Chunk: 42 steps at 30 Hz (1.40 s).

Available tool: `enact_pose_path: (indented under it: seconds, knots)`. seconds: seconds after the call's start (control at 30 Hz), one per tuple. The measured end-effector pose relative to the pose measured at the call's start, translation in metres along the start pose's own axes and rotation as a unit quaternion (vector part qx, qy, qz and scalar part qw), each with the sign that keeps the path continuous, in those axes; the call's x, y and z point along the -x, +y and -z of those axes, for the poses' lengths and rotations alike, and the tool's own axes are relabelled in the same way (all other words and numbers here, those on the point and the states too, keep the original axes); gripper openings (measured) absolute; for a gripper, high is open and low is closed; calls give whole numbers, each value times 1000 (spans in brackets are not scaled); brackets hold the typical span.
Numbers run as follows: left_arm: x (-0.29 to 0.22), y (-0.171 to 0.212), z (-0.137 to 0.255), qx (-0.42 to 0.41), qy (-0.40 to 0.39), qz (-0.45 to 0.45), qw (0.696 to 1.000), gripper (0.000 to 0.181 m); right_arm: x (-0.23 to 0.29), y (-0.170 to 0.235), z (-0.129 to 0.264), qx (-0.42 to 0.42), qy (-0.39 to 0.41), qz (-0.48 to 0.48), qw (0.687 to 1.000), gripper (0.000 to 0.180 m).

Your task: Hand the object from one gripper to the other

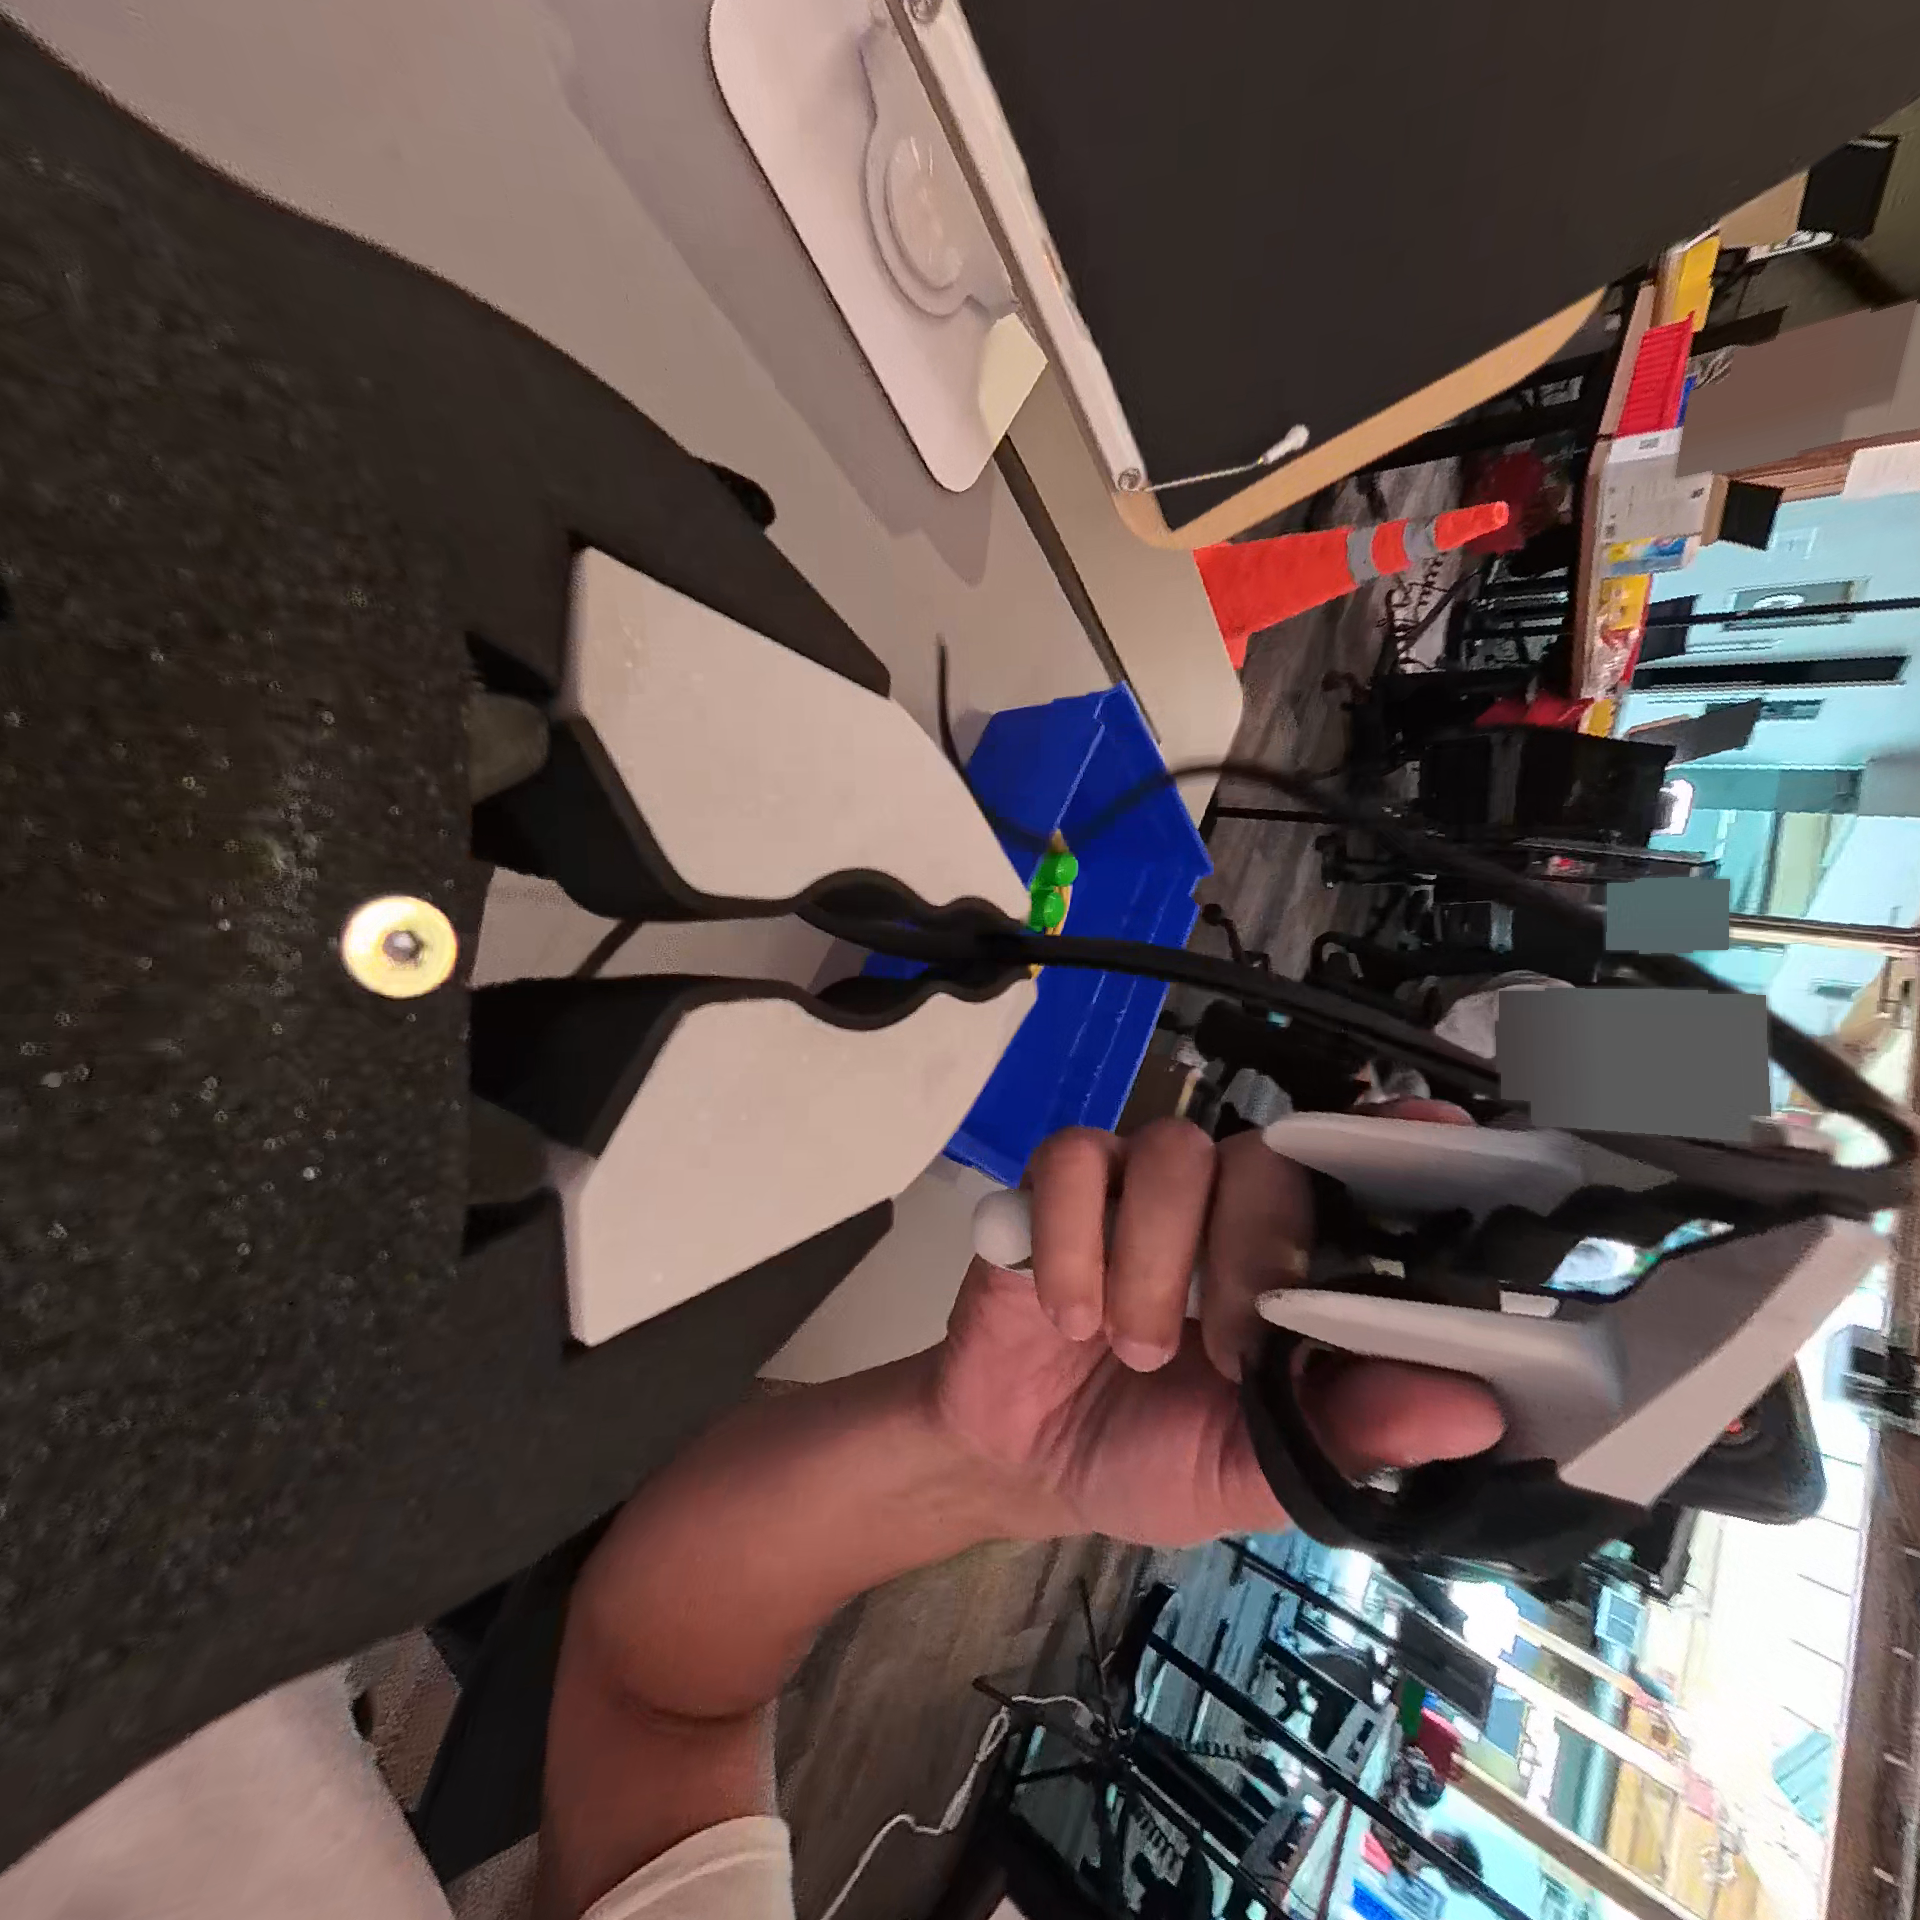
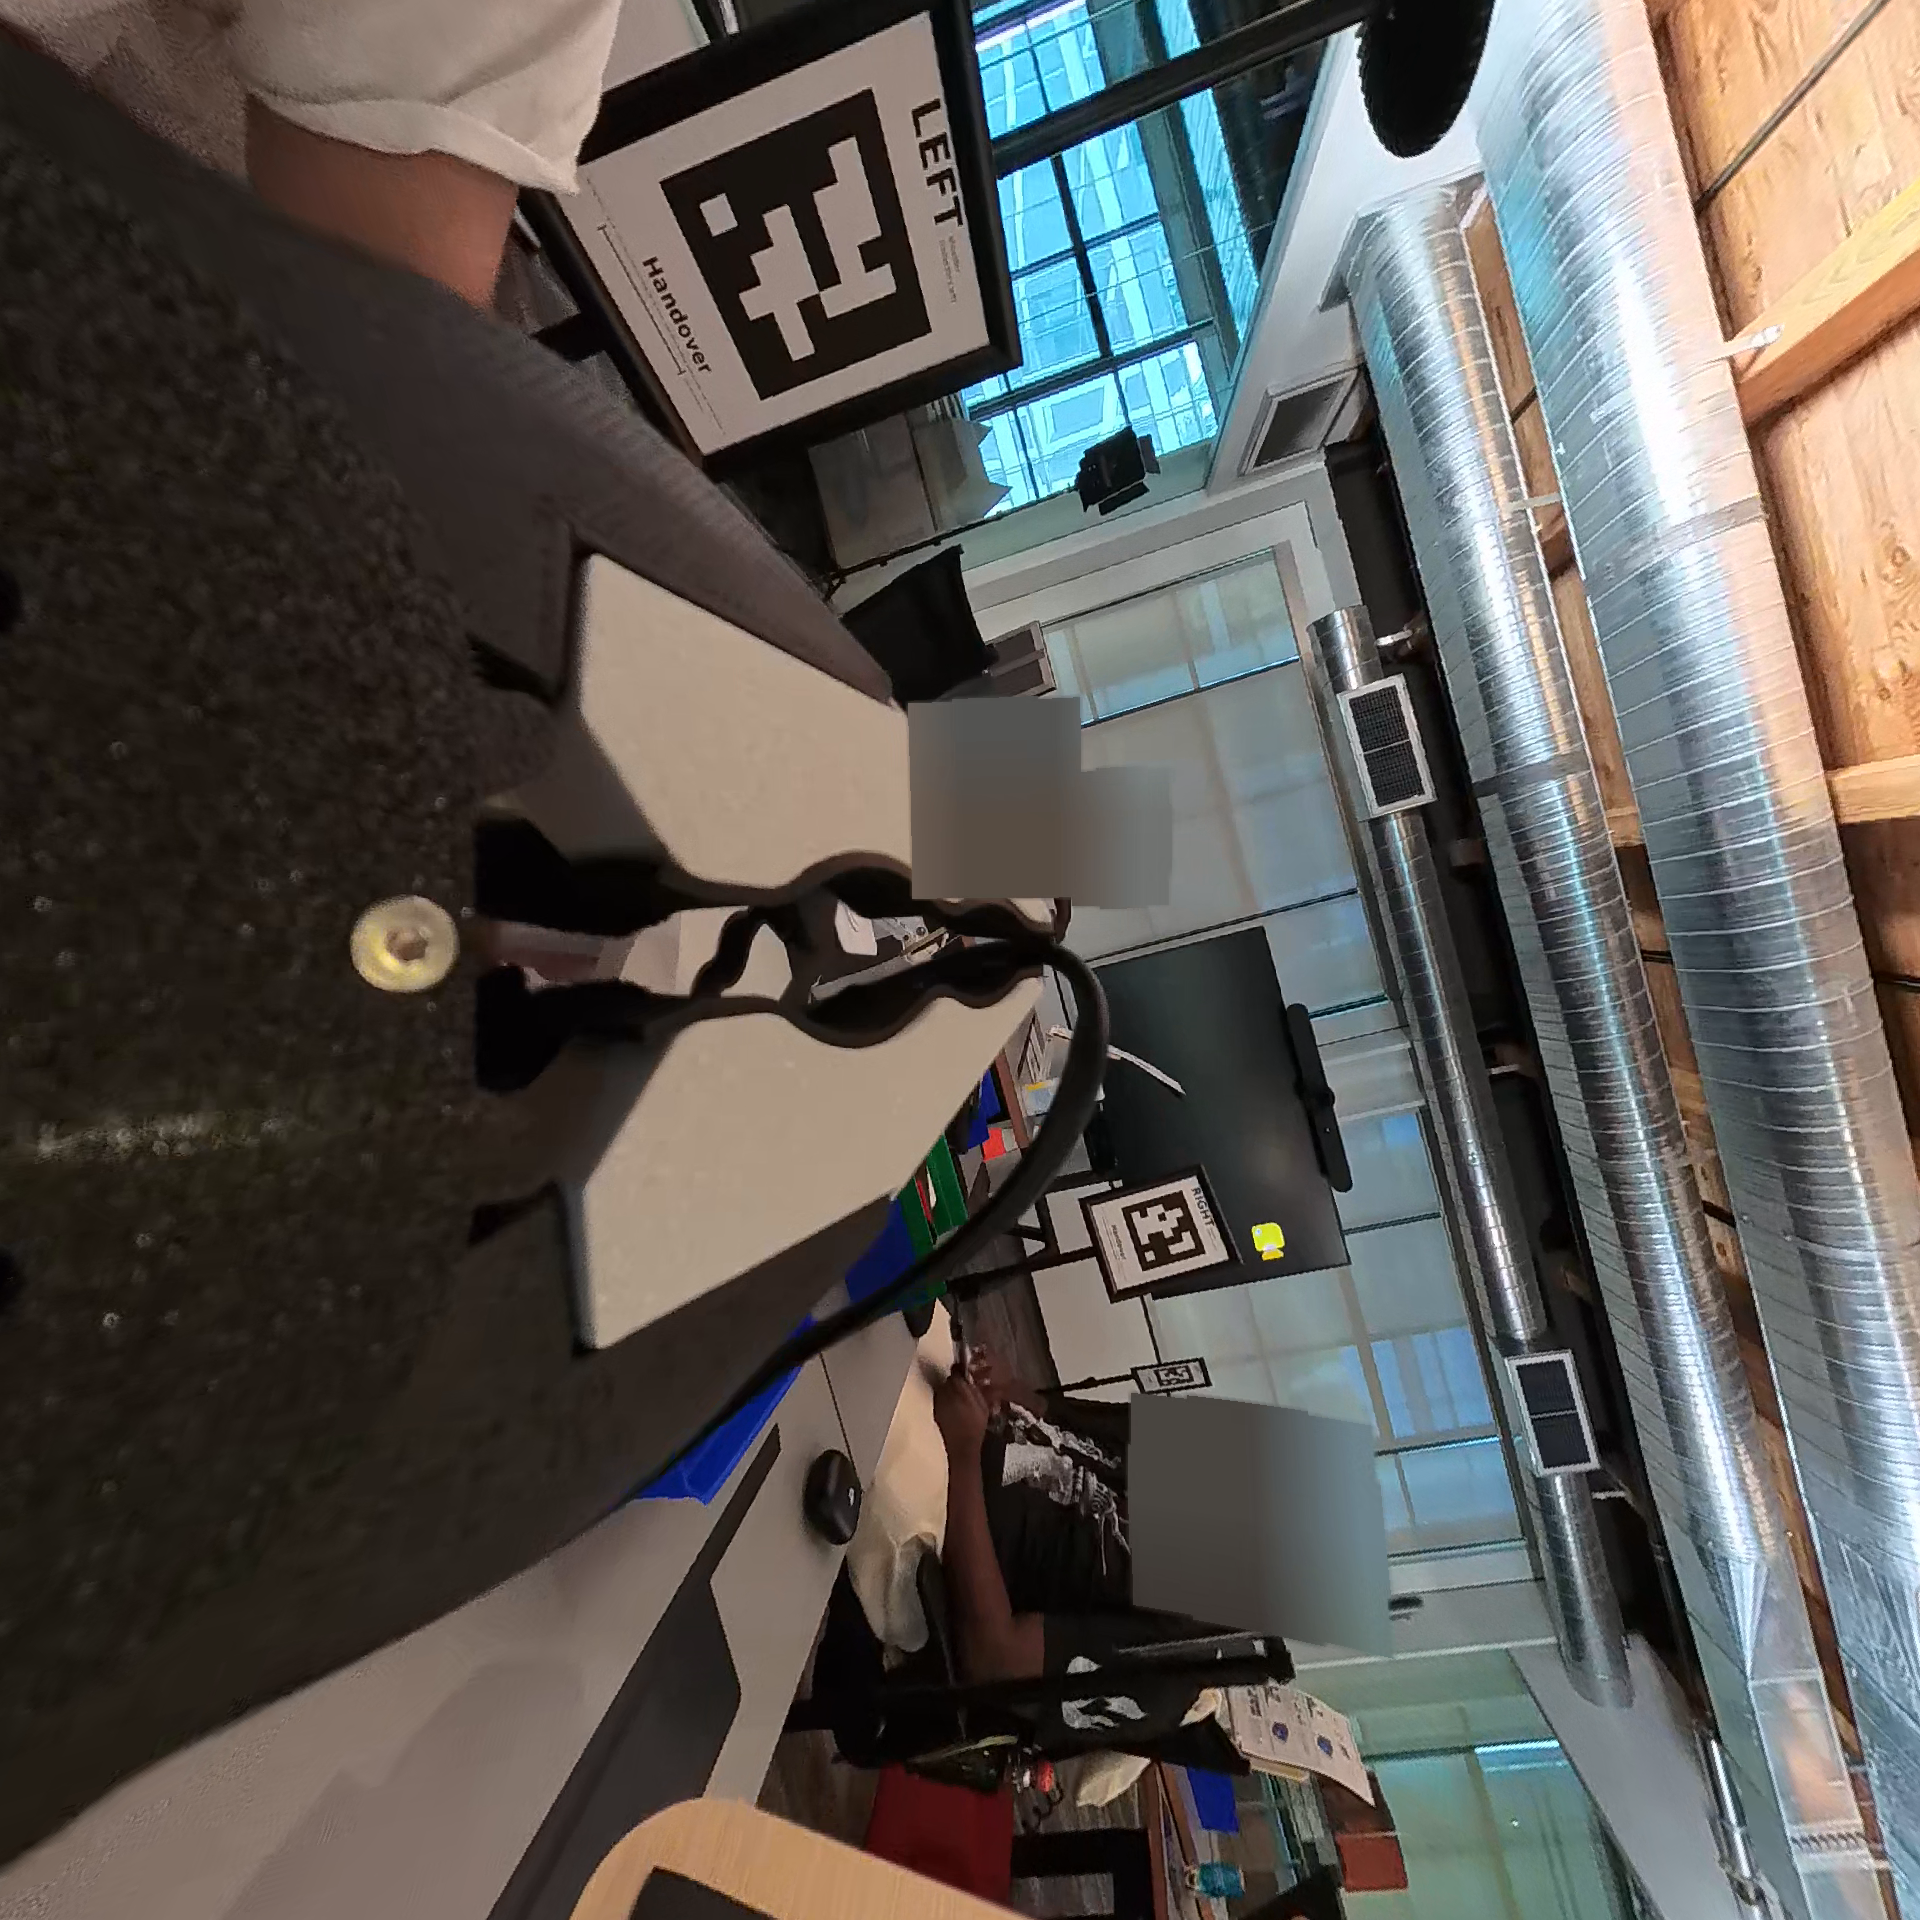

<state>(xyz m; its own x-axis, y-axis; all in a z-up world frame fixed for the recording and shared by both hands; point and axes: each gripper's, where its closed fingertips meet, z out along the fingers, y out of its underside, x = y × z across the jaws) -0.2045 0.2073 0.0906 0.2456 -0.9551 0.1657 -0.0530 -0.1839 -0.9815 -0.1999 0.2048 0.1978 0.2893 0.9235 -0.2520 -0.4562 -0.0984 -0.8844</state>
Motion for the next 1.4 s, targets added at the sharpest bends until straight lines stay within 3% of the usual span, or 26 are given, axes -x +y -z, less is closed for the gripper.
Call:
enact_pose_path:
  seconds: [0.17, 0.23, 0.43, 0.63, 0.8, 0.97, 1.07, 1.13, 1.4]
  knots:
    - [-1, -15, 11, -58, 37, 48, 996, 4, 15, 12, -11, 28, -15, 54, 998, 10]
    - [-3, -31, 14, -88, 55, 63, 993, 4, 18, 20, -15, 57, -8, 92, 994, 27]
    - [6, -92, 25, -121, 33, 39, 991, 4, 18, 28, -6, 135, 37, 174, 975, 30]
    - [6, -148, 30, -112, -5, -5, 994, 4, 13, 47, 11, 230, 52, 162, 958, 30]
    - [0, -182, 35, -114, -24, -30, 993, 4, -10, 46, 21, 228, 78, 141, 960, 38]
    - [-10, -201, 43, -123, -29, -47, 991, 5, -16, 41, 24, 195, 44, 73, 977, 49]
    - [-15, -200, 39, -116, -25, -50, 992, 5, -10, 50, 13, 194, 26, 60, 979, 45]
    - [-17, -198, 37, -113, -24, -48, 992, 5, -17, 57, 9, 203, 50, 81, 975, 0]
    - [-2, -190, 43, -100, -51, -42, 993, 4, -10, 70, 0, 224, 36, 78, 971, 0]
